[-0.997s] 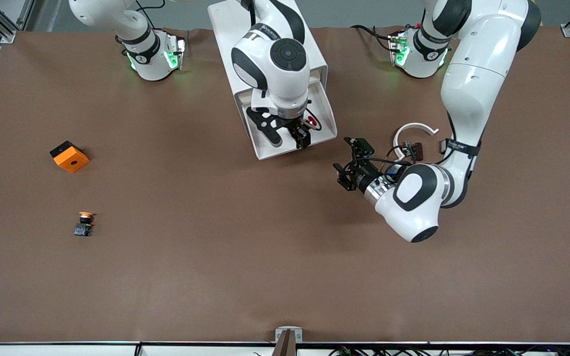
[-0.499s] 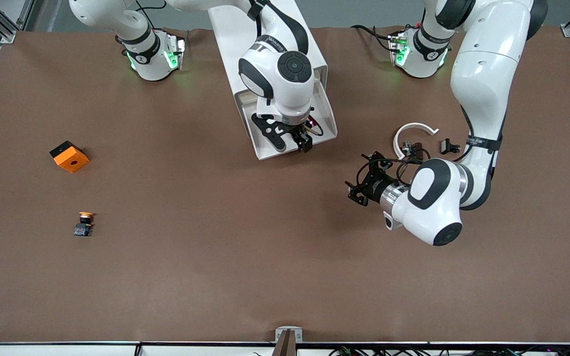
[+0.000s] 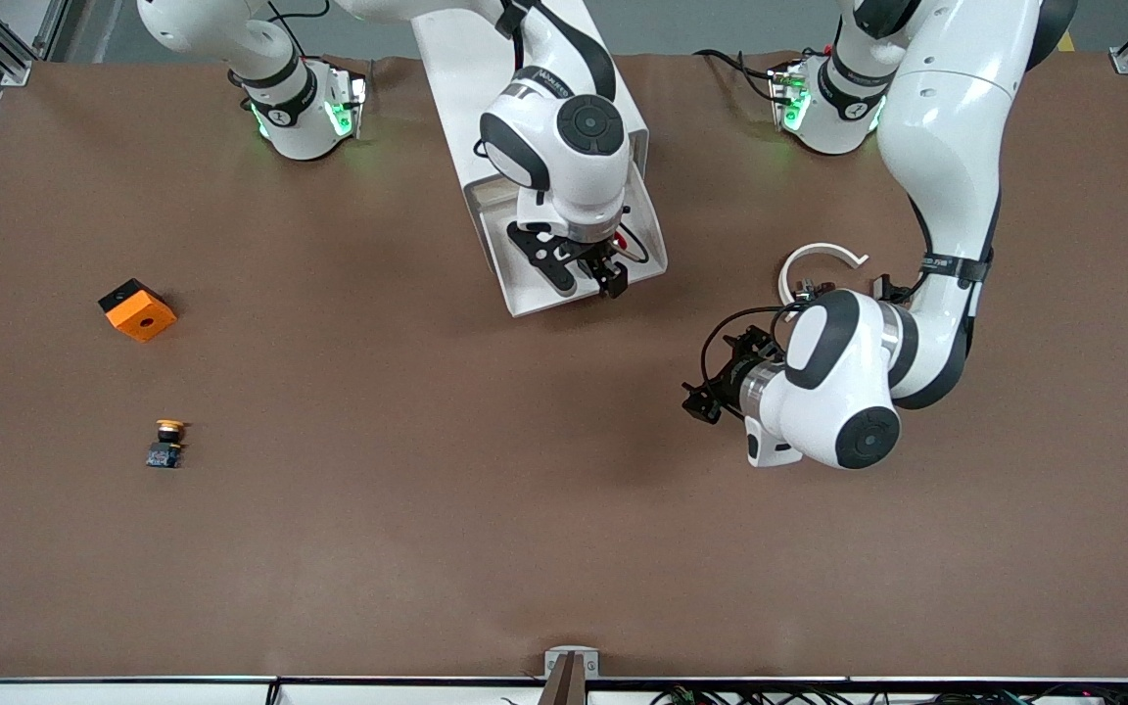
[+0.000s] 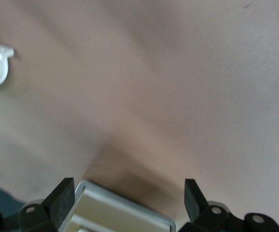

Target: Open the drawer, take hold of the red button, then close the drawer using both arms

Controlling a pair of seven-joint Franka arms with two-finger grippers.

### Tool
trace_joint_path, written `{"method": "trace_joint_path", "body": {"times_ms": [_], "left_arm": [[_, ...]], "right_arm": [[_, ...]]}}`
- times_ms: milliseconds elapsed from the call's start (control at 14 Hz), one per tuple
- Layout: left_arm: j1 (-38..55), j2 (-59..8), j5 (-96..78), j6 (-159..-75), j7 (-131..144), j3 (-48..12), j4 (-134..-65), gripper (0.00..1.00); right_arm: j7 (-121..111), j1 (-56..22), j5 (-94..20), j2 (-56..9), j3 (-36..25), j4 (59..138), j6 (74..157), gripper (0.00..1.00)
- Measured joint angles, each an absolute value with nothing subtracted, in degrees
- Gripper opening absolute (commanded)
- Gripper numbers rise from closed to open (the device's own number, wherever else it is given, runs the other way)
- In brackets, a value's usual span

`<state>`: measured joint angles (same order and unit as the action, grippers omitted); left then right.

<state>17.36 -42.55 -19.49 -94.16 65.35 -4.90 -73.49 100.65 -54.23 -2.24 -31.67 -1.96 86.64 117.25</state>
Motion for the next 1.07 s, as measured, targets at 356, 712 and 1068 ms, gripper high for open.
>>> {"method": "trace_joint_path", "body": {"times_ms": [356, 712, 1068], "left_arm": [[17.91, -42.48, -14.12, -103.82, 64.43, -4.72, -73.49, 1.00], [20.05, -41.36, -9.66, -106.08, 64.25, -4.72, -73.46, 1.00], [20.87, -40.43, -8.69, -108.58, 64.25, -4.70, -73.46, 1.00]], "right_arm": [[100.65, -54.49, -2.36, -31.78, -1.91, 86.56, 118.08, 0.74], [100.64, -54.57, -3.16, -31.78, -1.85, 86.51, 118.20, 0.58], [100.62, -55.95, -3.19, -32.19, -1.80, 86.51, 118.20, 0.24]]}}
